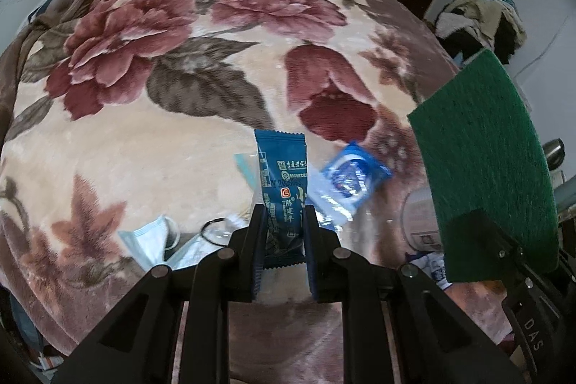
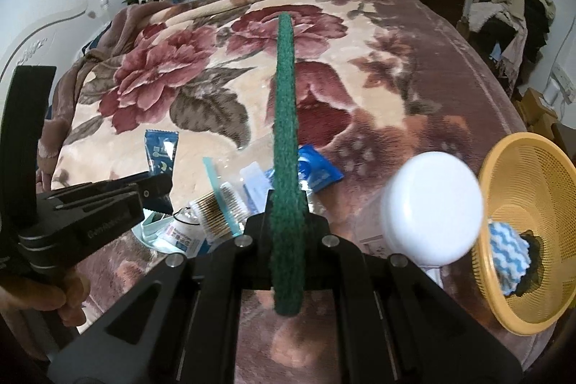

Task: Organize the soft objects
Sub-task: 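Lift the pad and sachet with both tools and carry them toward the basket, then open both tools to drop the pad and sachet into the basket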

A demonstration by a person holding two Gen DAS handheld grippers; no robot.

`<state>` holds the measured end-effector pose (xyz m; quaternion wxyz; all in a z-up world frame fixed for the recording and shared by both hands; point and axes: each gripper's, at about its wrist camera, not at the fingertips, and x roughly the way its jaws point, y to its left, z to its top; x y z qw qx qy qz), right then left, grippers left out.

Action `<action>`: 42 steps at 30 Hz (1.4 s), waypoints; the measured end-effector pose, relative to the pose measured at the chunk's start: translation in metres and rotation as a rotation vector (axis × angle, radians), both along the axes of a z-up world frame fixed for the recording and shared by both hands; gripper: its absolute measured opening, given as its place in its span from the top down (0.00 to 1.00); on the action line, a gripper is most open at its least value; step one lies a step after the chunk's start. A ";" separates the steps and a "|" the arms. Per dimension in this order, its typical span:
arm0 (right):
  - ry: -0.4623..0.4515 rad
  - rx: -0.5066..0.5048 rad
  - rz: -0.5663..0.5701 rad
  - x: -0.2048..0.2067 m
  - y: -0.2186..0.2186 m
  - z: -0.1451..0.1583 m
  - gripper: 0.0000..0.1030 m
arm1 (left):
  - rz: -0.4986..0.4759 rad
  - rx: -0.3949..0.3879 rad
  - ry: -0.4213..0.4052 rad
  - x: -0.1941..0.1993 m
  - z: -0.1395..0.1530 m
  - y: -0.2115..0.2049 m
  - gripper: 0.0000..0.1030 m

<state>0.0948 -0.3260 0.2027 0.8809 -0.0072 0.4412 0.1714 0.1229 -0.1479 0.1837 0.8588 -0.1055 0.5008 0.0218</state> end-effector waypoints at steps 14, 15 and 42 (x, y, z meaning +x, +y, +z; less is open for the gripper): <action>-0.050 0.033 -0.127 -0.002 -0.070 0.025 0.92 | -0.157 -0.041 -0.049 0.016 0.033 -0.082 0.82; -0.051 0.035 -0.136 -0.002 -0.075 0.025 0.92 | -0.175 -0.040 -0.053 0.017 0.036 -0.091 0.82; -0.049 0.095 -0.541 -0.021 -0.248 0.025 0.92 | -0.561 -0.134 -0.027 0.029 0.036 -0.298 0.82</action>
